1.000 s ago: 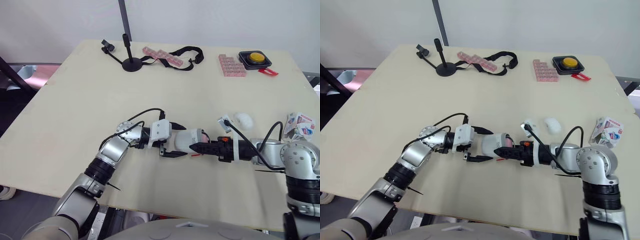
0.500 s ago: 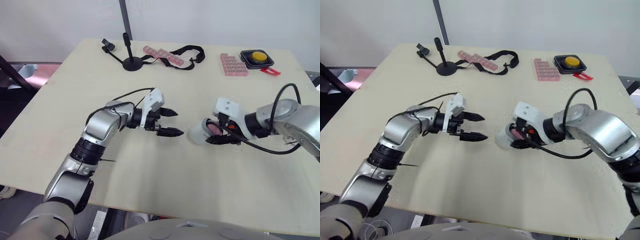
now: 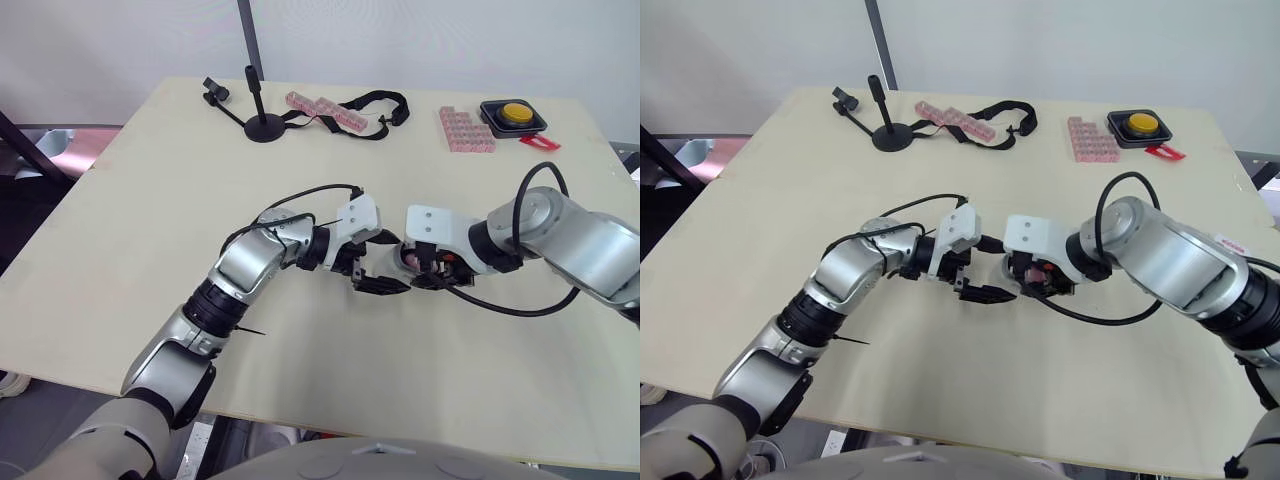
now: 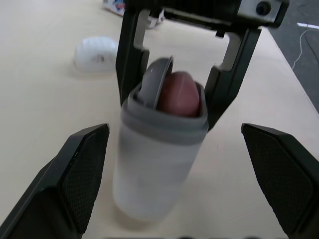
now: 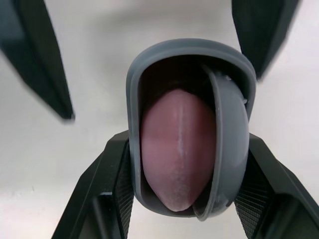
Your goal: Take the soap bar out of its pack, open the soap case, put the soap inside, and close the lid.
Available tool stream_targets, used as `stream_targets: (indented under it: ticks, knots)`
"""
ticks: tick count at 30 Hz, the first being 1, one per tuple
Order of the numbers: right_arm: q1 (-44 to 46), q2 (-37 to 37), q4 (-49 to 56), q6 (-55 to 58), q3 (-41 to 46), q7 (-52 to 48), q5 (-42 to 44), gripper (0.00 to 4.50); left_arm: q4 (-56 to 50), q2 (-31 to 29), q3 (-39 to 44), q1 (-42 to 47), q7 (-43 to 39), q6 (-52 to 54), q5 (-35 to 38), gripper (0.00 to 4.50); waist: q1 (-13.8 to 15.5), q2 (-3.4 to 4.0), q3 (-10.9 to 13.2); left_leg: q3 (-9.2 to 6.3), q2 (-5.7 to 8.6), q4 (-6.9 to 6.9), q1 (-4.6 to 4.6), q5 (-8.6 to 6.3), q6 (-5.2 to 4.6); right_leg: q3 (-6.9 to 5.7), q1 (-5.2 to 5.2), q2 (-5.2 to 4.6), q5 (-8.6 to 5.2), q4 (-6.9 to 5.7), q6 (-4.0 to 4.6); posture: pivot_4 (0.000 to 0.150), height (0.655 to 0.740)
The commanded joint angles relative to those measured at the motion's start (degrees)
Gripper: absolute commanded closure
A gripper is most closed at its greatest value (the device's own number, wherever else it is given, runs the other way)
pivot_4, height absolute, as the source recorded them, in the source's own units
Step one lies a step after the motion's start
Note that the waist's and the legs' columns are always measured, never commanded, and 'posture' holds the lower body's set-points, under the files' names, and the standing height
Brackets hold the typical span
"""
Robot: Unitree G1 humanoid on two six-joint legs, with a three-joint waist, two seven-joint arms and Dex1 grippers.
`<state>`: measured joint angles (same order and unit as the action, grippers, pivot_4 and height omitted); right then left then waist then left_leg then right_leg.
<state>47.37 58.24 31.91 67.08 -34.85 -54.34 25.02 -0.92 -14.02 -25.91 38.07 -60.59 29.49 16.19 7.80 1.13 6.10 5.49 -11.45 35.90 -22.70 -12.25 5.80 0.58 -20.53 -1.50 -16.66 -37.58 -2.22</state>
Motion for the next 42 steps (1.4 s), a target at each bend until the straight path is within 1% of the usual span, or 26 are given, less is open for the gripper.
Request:
stream_targets:
  ticks: [1,7,19,32,35,37,42]
  knots:
    - [0.2,-0.1,0.9,-0.1,1.7,-0.6,-1.1,2.36,0.2,0.3,0.2,-0.3,0.1,-3.6,-1.0,0.01,0.0,0.0,0.0,0.0,-0.01,0.0,0.01,0.0,0.0,0.01,0.0,0.01,0.0,-0.01,0.0,0.15,0.7395]
    - [0.0,-0.3,0.7,-0.7,2.0,-1.3,-1.6,2.36,1.8,0.4,-0.2,-0.4,-1.3,-6.4,-2.1,0.01,0.0,0.0,0.0,0.0,-0.01,0.04,0.04,0.0,0.0,0.08,0.0,0.0,0.0,-0.07,0.0,0.15,0.7395]
    - [-0.8,-1.3,1.7,-1.4,3.2,-2.9,-1.1,2.36,2.2,-0.1,-0.7,-0.4,-4.2,-7.5,-2.9,0.01,0.0,0.0,0.0,0.01,-0.02,0.09,0.09,0.01,-0.01,0.25,0.0,-0.02,0.0,-0.19,0.01,0.15,0.7395]
    - [-1.9,-1.2,2.5,-2.2,4.1,-4.4,-1.3,2.36,4.1,-0.2,-1.1,-0.4,-5.1,-10.6,-4.5,0.01,0.0,0.0,0.0,0.01,-0.02,0.16,0.1,0.01,-0.01,0.38,0.0,-0.03,0.0,-0.25,0.01,0.15,0.7395]
    - [-1.9,-1.3,2.7,-2.2,4.2,-4.6,-1.3,2.36,4.2,0.0,-1.0,-0.4,-5.3,-10.7,-4.5,0.72,0.0,0.0,0.0,0.01,-0.02,0.16,0.1,0.01,-0.01,0.39,0.0,-0.02,0.0,-0.27,0.01,0.15,0.7395]
    - [-2.0,-1.3,2.8,-2.2,4.2,-4.7,-1.3,2.36,4.1,0.2,-0.9,-0.5,-5.3,-11.0,-4.4,1.36,0.0,0.0,0.0,0.01,-0.02,0.16,0.11,0.0,-0.01,0.4,-0.01,-0.03,0.0,-0.28,0.01,0.15,0.7395]
    - [-2.2,-1.3,3.0,-2.2,4.4,-4.7,-1.4,2.36,3.5,0.4,-0.8,-0.8,-5.6,-10.3,-4.0,1.36,0.0,0.0,0.0,0.01,-0.02,0.18,0.11,0.01,-0.01,0.42,-0.01,-0.03,0.0,-0.3,0.01,0.15,0.7395]
